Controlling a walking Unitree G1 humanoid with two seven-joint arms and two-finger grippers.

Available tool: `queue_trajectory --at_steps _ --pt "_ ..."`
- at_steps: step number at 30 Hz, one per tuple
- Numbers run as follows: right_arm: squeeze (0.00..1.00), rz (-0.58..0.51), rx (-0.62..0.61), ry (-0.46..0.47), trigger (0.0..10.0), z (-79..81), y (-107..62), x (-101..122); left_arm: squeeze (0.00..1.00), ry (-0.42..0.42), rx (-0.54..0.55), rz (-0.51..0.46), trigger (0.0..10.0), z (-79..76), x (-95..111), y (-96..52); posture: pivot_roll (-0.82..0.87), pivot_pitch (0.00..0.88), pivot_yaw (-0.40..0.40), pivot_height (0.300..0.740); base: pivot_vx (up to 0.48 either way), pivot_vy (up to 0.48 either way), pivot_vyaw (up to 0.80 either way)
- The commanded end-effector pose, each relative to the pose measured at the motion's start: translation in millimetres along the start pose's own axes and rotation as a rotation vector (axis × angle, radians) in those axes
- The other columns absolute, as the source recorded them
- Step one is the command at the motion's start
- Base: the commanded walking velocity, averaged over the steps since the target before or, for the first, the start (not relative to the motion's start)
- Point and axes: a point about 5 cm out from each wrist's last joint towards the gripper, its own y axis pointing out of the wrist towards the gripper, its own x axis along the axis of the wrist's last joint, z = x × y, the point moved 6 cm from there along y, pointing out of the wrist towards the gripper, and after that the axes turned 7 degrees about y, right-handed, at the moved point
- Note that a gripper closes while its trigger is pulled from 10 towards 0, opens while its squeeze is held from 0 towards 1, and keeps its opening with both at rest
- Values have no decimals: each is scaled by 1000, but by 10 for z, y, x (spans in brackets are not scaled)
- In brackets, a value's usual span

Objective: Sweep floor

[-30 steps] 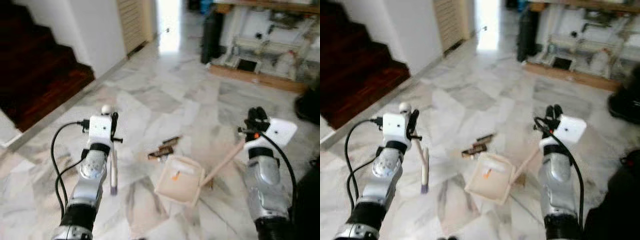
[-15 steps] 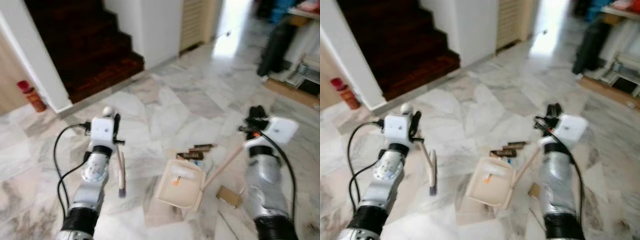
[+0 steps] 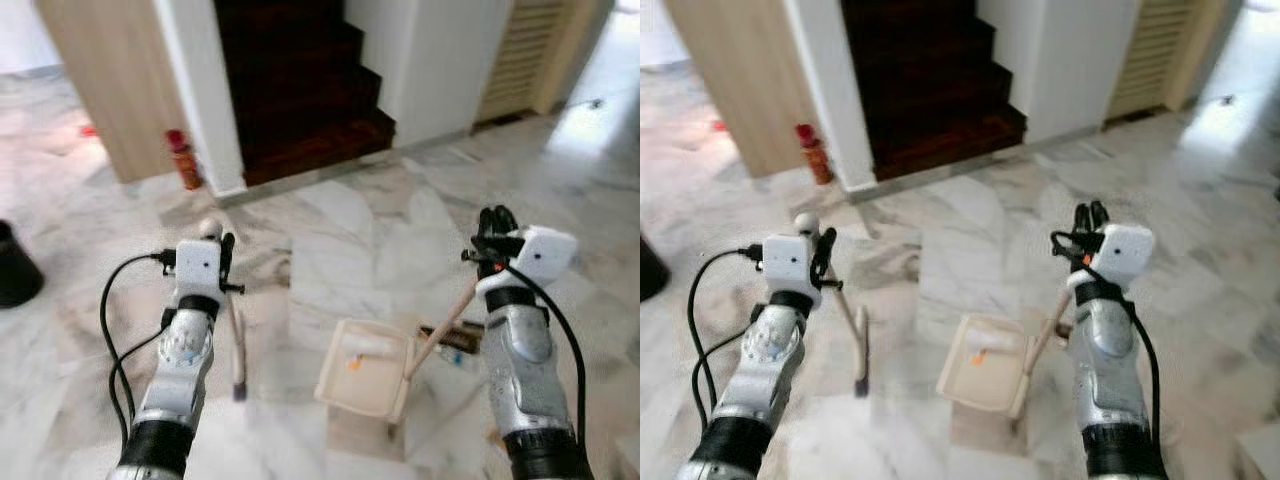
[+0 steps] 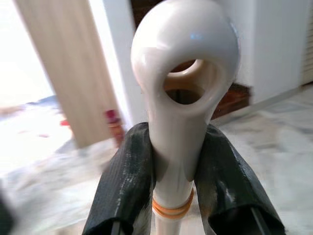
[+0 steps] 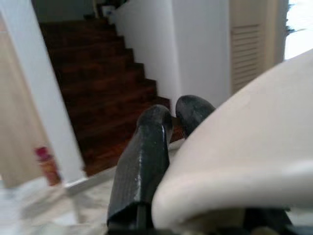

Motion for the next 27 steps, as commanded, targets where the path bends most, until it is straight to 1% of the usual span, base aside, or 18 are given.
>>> queue_trajectory --at_steps 1,7,12,24,27 --pt "0 -61 8 13 10000 18 34 176 0 6 3 -64 10000 15 183 30 -114 0 7 740 0 0 781" --pt "0 -56 11 14 10000 33 33 163 0 10 1 -54 10000 39 154 -11 -106 0 7 740 0 0 781" --pt "0 -53 14 19 10000 44 29 154 0 10 4 -53 10000 41 164 -6 -106 0 8 740 0 0 781" --pt "0 -49 20 21 10000 62 26 146 0 -4 -12 -46 10000 3 167 3 -105 0 8 740 0 0 781" --pt "0 -45 25 24 10000 74 19 134 0 -8 -42 -36 10000 -56 137 -18 -103 0 8 740 0 0 779"
